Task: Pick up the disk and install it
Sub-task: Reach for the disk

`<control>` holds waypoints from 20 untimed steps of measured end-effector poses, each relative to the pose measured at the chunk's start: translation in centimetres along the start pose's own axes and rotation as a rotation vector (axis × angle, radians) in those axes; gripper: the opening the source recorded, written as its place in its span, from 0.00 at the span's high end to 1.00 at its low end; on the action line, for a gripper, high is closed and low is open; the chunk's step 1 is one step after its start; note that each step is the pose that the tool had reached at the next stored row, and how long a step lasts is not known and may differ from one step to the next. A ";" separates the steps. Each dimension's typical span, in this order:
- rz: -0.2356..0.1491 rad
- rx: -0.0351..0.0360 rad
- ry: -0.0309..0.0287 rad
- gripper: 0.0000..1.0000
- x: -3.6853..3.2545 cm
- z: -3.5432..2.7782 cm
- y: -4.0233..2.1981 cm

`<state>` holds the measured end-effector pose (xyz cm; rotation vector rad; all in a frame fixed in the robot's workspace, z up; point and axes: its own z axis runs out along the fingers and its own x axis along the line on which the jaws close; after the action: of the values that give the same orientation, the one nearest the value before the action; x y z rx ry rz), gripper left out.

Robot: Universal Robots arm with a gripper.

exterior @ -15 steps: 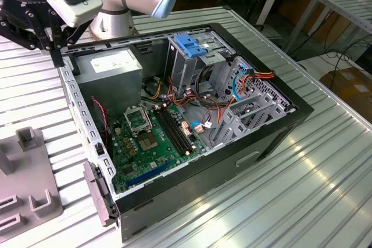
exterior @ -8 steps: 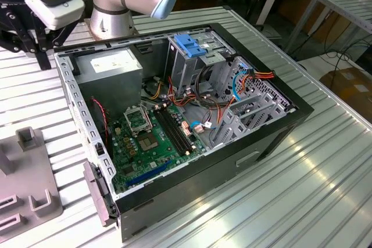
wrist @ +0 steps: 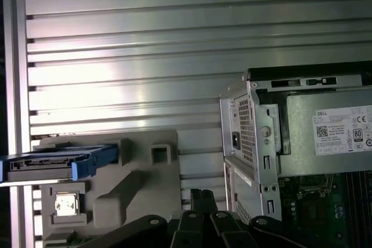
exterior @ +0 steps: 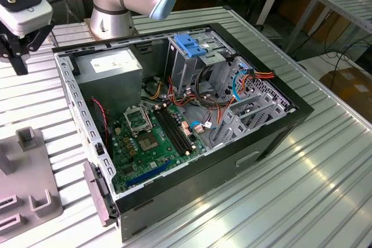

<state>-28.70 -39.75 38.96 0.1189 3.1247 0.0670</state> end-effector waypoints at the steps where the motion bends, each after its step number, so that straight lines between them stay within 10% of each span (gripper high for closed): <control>1: 0.000 0.0004 0.0057 0.90 0.40 0.07 0.01; 17: 0.000 0.0008 0.0125 0.90 8.37 0.49 0.36; 20: 0.001 0.0010 0.0133 0.90 10.87 0.66 0.38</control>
<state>-39.50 -38.51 38.18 0.1199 3.1380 0.0666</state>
